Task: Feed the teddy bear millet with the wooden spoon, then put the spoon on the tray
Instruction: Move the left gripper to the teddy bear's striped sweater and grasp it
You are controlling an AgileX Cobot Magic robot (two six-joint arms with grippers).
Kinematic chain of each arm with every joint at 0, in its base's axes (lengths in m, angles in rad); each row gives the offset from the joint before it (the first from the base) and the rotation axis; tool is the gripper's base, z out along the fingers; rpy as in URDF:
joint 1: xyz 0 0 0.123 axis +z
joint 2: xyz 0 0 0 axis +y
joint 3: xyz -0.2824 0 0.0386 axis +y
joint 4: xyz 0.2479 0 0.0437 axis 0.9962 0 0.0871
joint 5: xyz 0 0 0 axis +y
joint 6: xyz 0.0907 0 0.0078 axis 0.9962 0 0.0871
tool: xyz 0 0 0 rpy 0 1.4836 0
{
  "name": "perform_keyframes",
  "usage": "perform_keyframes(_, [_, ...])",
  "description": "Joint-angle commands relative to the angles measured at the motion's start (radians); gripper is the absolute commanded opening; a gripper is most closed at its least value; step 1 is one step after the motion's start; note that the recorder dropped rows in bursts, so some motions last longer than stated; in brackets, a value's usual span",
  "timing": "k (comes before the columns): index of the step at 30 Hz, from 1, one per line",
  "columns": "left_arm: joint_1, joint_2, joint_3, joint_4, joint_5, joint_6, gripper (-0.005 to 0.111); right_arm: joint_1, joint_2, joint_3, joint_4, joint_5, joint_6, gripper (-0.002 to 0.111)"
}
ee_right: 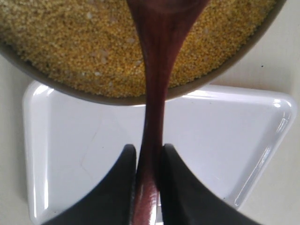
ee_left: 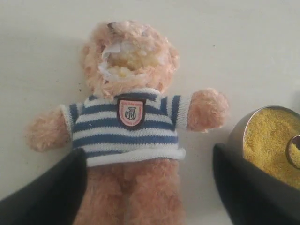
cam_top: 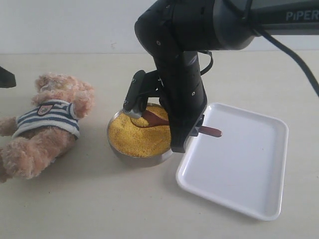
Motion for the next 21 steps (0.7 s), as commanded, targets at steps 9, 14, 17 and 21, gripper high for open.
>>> perform_keyframes(9, [-0.003, 0.38, -0.164, -0.009, 0.182, 0.052, 0.09, -0.004, -0.009, -0.004, 0.004, 0.004, 0.001, 0.0])
perform_keyframes(14, [-0.003, 0.456, -0.232, -0.002, 0.177, 0.097, 0.09, -0.004, -0.009, -0.004, 0.004, 0.004, 0.001, 0.0])
perform_keyframes(17, [-0.003, 0.5, -0.266, 0.008, 0.21, 0.105, 0.09, -0.004, -0.009, -0.004, 0.004, 0.004, 0.001, 0.0])
perform_keyframes(21, [-0.003, 0.555, -0.293, 0.071, 0.303, 0.079, 0.09, -0.004, -0.009, -0.004, 0.004, 0.004, 0.001, 0.0])
